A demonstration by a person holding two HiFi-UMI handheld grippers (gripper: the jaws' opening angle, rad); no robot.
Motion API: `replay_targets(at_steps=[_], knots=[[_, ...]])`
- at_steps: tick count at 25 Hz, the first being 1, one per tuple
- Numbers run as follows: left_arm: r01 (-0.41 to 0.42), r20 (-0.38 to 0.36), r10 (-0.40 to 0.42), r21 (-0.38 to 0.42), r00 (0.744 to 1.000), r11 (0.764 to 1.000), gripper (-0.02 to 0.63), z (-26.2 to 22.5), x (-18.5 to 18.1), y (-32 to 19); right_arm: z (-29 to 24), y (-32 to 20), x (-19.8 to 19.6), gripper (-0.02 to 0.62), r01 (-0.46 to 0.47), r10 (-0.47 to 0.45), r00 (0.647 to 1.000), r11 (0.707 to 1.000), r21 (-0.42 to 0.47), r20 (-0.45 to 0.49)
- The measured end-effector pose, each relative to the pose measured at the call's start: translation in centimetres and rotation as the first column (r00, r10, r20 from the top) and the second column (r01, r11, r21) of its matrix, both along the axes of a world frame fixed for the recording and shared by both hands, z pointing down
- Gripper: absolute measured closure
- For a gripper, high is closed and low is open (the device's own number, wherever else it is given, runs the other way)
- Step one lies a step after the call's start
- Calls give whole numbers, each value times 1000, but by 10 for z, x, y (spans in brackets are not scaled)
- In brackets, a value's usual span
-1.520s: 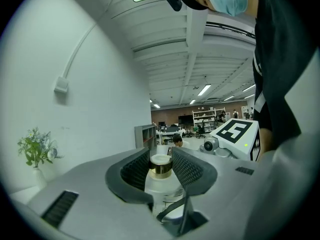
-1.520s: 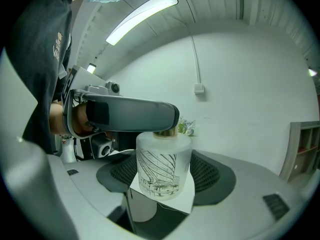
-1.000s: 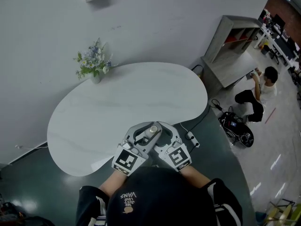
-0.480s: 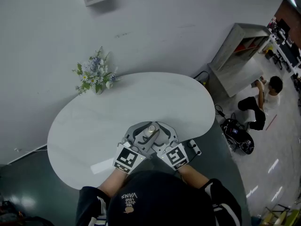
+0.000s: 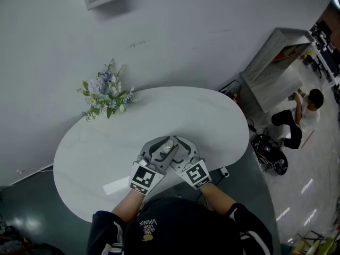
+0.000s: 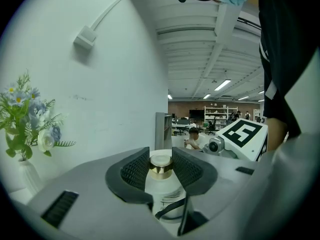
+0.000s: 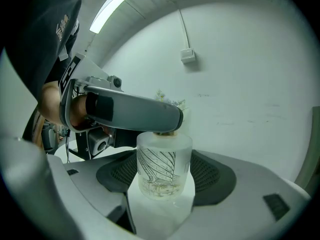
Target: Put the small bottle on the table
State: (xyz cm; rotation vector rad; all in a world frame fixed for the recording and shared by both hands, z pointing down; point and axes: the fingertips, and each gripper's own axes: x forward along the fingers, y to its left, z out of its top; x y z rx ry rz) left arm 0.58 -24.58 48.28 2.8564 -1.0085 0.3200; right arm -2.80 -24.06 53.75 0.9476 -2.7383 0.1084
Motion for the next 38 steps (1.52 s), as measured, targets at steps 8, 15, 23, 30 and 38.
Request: replay_targets(at_steps=[8,15,23,30,38], knots=[[44,14,-43,-37,999,998,454,26,-13,-38,25,-34,-13,310,38,-38,999,998,-47,15],[88,6,-88,-48,996,995,454,40,-25,-67,52,-55,-8,310,-24,26,1000,991,-129,11],[189,18,-189,-29,982,981,454,53,-49,-108,81,-59,13,311,-82,82,997,976,-203,-9],[281,18,-281,-18,960,960,454,72,-66,-140,83,-49,26,311,-109,114,993,964,-244,7],[340,30,-339,3,940,941,454,89,-80,-173,77,-41,35,311,-120,128,992,960,-254,14]])
